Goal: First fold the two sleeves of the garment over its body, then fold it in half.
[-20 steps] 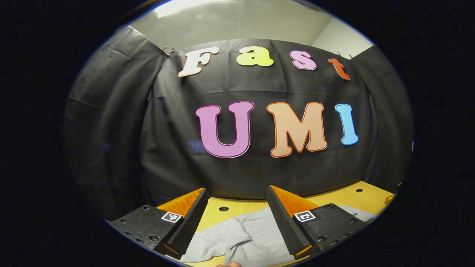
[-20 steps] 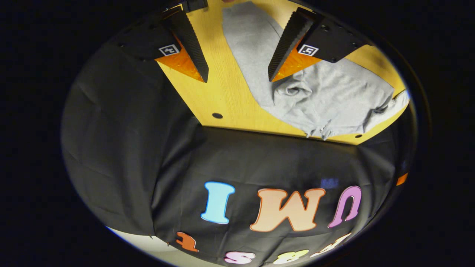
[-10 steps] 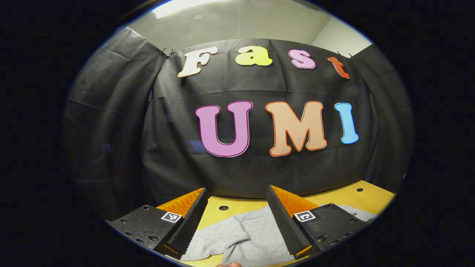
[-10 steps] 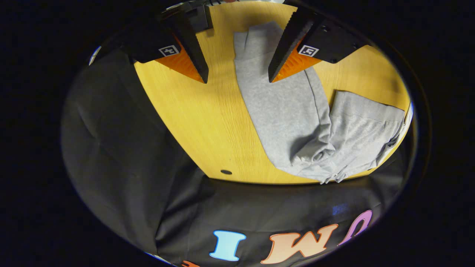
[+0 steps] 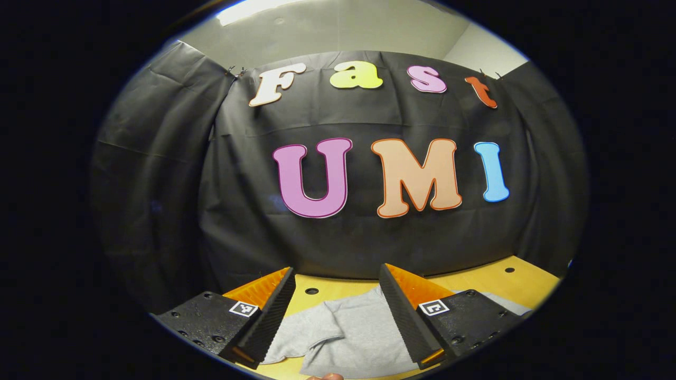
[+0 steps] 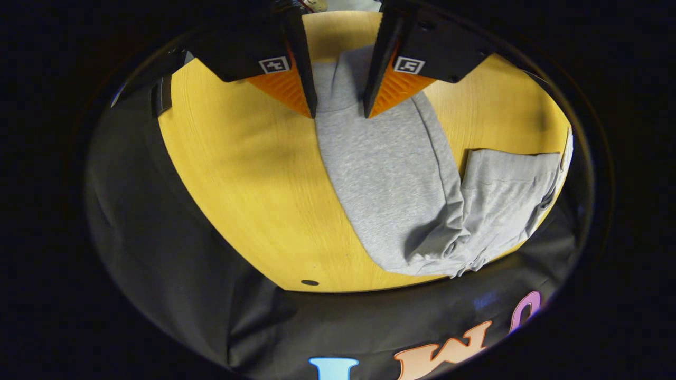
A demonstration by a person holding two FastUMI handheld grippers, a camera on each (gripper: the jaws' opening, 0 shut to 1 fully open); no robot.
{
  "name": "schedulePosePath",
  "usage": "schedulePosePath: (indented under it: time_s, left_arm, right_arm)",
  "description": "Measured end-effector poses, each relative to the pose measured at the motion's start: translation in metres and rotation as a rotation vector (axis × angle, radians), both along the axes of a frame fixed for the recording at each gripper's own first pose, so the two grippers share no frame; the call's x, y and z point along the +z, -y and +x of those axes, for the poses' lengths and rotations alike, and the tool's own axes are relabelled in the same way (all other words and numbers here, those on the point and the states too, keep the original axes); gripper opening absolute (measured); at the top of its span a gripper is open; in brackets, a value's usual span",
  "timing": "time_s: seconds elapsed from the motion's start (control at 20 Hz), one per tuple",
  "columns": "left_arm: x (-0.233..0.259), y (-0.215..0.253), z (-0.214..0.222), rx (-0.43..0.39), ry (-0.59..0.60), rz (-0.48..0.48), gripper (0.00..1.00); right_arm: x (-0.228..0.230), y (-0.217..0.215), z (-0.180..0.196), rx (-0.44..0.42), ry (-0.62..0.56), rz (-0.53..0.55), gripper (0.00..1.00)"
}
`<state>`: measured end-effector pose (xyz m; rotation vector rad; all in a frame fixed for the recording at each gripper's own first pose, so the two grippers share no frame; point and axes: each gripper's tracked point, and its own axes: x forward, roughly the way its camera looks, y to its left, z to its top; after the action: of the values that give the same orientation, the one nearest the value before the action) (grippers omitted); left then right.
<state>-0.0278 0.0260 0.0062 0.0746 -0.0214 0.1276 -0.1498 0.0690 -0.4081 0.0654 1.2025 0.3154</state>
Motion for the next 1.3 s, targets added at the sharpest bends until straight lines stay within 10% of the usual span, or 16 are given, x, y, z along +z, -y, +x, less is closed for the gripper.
schedulePosePath:
  time_s: [0.45,0.7,1.3]
  left_arm:
    - [-0.011,0.024,-0.012,0.052,-0.014,0.002,0.94]
    - [0.006,0.019,-0.006,0.010,0.019,0.050,0.95]
    - [-0.007,-0.061,0.000,0.040,-0.012,-0.008,0.95]
  right_arm:
    - [-0.004,-0.012,-0.003,-0.033,-0.177,0.145,0.05]
    - [0.008,-0.018,0.007,-0.214,-0.202,0.220,0.02]
    - [0.083,-0.040,0.109,-0.313,0.011,0.233,0.03]
